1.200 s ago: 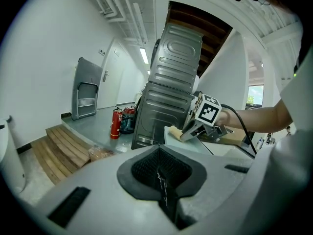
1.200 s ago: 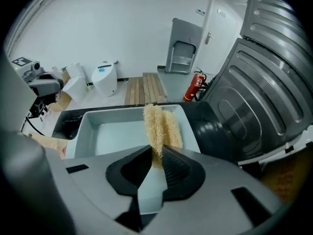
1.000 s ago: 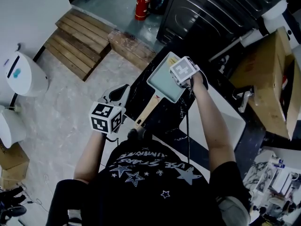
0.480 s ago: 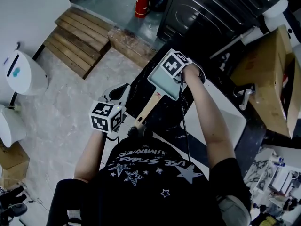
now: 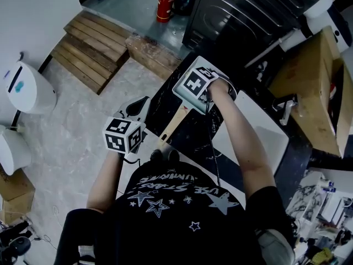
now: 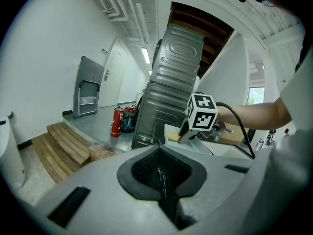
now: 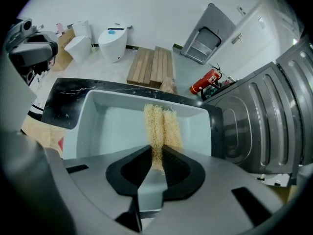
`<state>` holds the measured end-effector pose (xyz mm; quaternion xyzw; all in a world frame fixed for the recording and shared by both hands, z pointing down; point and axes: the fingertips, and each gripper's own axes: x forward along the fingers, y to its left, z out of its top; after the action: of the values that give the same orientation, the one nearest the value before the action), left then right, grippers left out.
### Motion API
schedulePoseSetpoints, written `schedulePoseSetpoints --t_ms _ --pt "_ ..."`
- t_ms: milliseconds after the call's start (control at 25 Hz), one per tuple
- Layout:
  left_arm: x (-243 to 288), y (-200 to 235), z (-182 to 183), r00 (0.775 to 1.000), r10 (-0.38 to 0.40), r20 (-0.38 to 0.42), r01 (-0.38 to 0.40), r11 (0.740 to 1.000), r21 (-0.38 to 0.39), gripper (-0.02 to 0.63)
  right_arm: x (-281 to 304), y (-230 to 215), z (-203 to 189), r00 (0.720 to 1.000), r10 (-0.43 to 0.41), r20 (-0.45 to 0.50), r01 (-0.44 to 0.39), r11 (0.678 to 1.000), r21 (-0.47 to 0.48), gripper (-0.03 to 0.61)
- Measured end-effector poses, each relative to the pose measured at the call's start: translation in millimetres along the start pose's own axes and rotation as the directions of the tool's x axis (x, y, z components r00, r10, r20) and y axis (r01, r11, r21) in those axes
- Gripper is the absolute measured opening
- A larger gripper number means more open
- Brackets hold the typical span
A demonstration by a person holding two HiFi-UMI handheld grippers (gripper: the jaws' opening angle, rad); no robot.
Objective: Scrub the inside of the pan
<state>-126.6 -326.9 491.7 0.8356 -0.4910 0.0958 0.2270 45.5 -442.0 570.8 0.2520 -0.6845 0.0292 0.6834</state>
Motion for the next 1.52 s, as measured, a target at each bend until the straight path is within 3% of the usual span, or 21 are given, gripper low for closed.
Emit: schedulePoseSetpoints --t_ms 440,840,1200,1400,1520 --pt "-11 -8 -2 1.0 -0.001 0.002 0.001 1.0 0.007 0.008 -18 51 6 0.993 0.117 0.004 -0.116 0.988 -0.1 0.066" --pt "-21 -11 -6 1.0 0.008 0.008 -0.008 1.0 0.004 0.008 -25 68 7 0.983 0.181 0.007 -0.177 0.971 -0.161 0.064" --pt "-22 -11 -5 1.0 0.013 0.013 -0.013 1.0 0.0 0.008 -5 70 -10 0.974 0.224 -0.027 -0.225 0.971 -0.078 0.064" --pt "-19 -13 0 1.0 0.008 0.013 -0.008 1.0 0.012 0.008 -4 70 -1 0.957 0.279 0.075 -0.277 0.96 -0.04 0.064" --pt "-15 -14 6 1.0 0.005 0.018 -0.006 1.0 0.026 0.008 -22 56 0 0.961 0.25 0.117 -0.251 0.968 -0.008 0.064"
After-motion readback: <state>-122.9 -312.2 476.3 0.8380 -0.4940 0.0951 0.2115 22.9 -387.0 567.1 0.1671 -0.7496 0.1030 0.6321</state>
